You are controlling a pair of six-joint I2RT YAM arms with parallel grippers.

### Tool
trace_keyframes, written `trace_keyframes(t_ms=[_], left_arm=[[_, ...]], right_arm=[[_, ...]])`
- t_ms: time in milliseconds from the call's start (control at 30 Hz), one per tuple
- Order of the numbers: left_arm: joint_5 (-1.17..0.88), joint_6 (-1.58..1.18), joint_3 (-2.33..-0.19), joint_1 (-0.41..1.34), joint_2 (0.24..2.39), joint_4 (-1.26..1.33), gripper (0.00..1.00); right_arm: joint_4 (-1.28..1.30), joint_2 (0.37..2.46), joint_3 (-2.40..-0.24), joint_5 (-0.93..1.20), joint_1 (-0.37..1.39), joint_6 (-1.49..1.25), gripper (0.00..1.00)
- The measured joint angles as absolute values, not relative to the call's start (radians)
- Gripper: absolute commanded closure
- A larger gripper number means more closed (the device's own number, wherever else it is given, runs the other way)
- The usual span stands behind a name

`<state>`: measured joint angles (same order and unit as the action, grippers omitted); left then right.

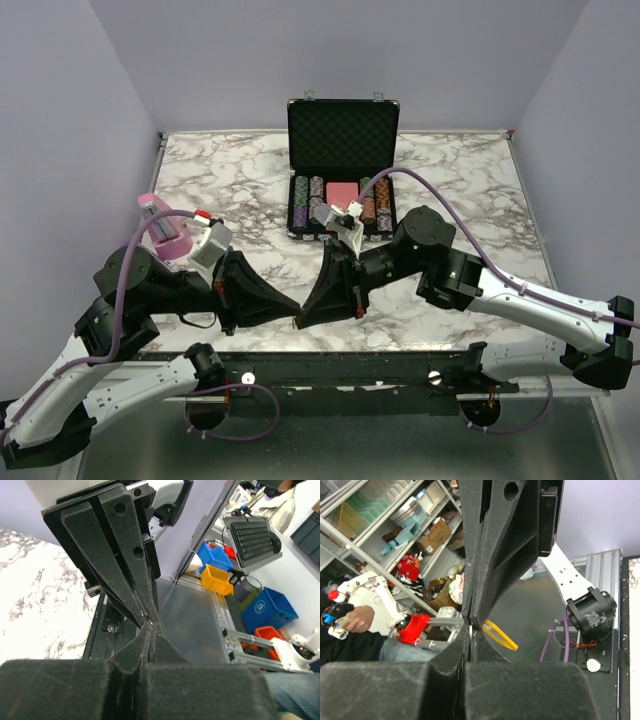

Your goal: Remove the keys from the keyring

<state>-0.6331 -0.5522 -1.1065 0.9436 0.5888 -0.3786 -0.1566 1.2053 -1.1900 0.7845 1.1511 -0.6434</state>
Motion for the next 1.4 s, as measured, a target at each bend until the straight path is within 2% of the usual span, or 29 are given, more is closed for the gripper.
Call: trace_keyframes(t_ms=[267,467,1400], left_arm=[[-0.662,-0.544,-1.126,0.943,0.614,-0.443,1.0],[-0.63,-0.6,-1.055,0.944,0.57,-0.37,1.0],[-0.357,-0.717,-0.933,0.944,0.478,-0.184,1.0]], right_arm=[[-0.099,1.205,-1.192,0.801,1.152,-0.627,0.99],[-0.079,1.203,-1.192,0.789,1.152,-0.627,0.99],[-0.216,1.124,-1.1,0.483,1.153,-0.628,0.99]])
